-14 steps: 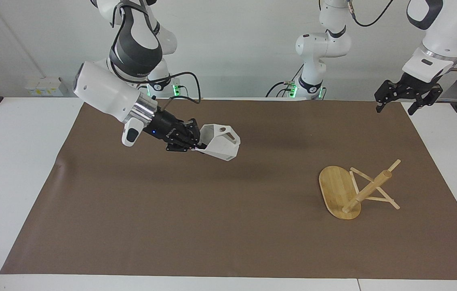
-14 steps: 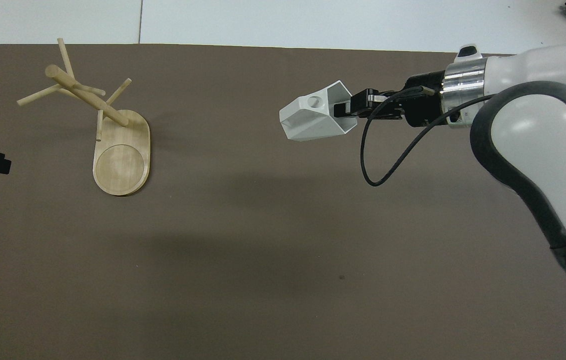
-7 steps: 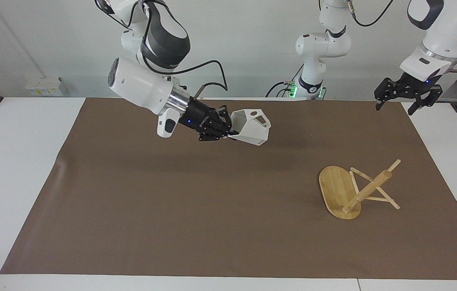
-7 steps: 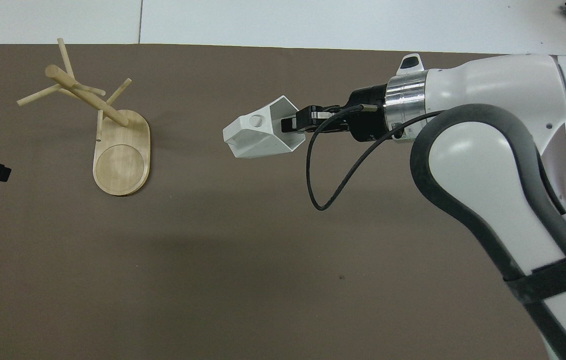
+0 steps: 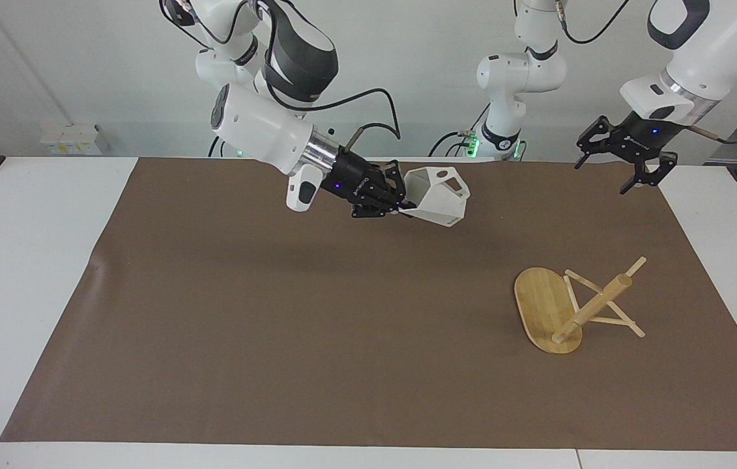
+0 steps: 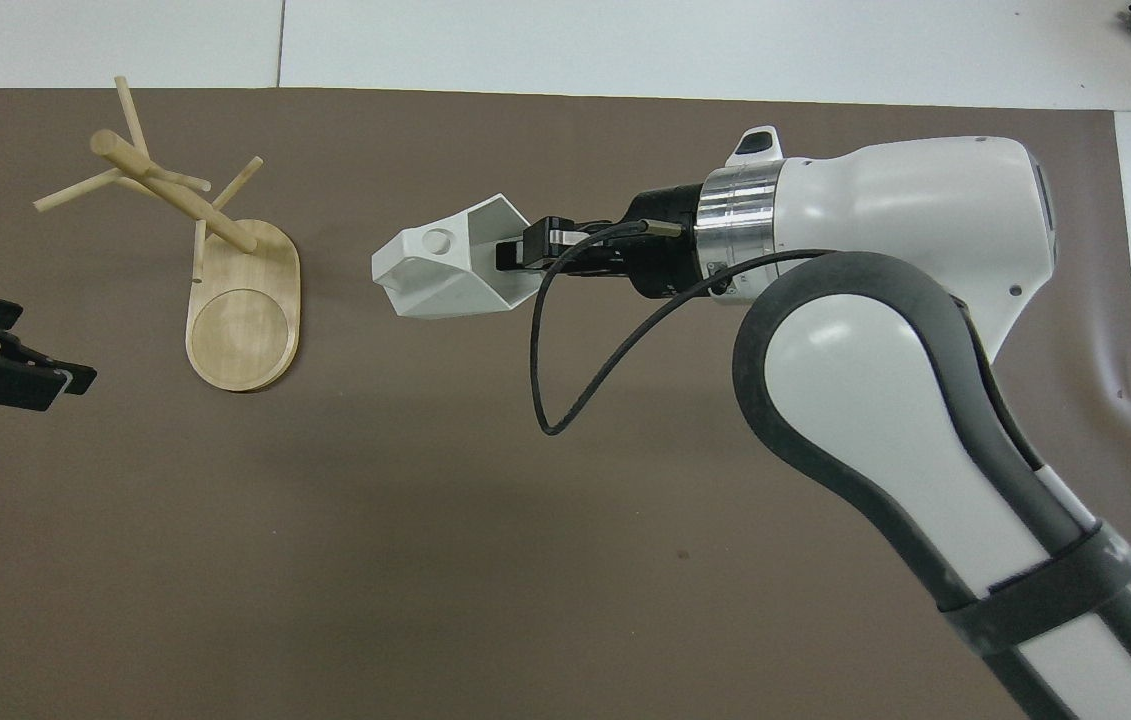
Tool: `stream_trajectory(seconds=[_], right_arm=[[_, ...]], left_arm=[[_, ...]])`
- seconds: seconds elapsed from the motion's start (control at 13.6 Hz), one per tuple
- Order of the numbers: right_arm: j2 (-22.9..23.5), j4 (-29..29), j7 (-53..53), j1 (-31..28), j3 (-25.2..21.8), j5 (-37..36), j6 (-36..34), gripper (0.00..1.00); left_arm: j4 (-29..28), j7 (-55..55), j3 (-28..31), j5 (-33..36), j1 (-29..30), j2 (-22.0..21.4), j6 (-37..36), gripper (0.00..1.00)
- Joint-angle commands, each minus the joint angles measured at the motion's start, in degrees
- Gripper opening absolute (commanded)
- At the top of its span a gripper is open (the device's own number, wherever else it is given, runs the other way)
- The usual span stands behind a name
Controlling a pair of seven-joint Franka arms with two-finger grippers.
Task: Hang cup on rack
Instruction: 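Carry the white cup with the right gripper toward the wooden rack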
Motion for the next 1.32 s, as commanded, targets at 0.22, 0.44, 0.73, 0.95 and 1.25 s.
stream_trajectory(seconds=[0.22,0.44,0.73,0.95,1.25], right_arm=[[1.2,0.7,2.3,-0.5,2.7,1.3,3.6,0.0],[1.3,0.7,2.6,0.2,2.9,1.3,5.3,0.0],[1.5,0.7,2.7,0.2,3.5,1.5,5.4,0.0],[1.5,0.9,3.2,0.0,3.6,2.0,5.2,0.0],[1.4,0.8,3.6,0.0,3.6,1.6,4.5,0.0]], left_arm=[[-6.9,22.9,0.1,-6.6,-1.5,-3.9,6.2,1.0],[-7.3,28.6,0.0,-11.8,-2.4,-3.5,8.9,1.0],[-8.0,32.6,0.0,-17.5,-2.9,-1.2,15.6,1.0],[-7.8,35.7,0.2,-22.6,-2.2,0.0,16.0,1.0],[-9.1,39.0,0.1,-27.3,-2.9,0.0,19.2,1.0]])
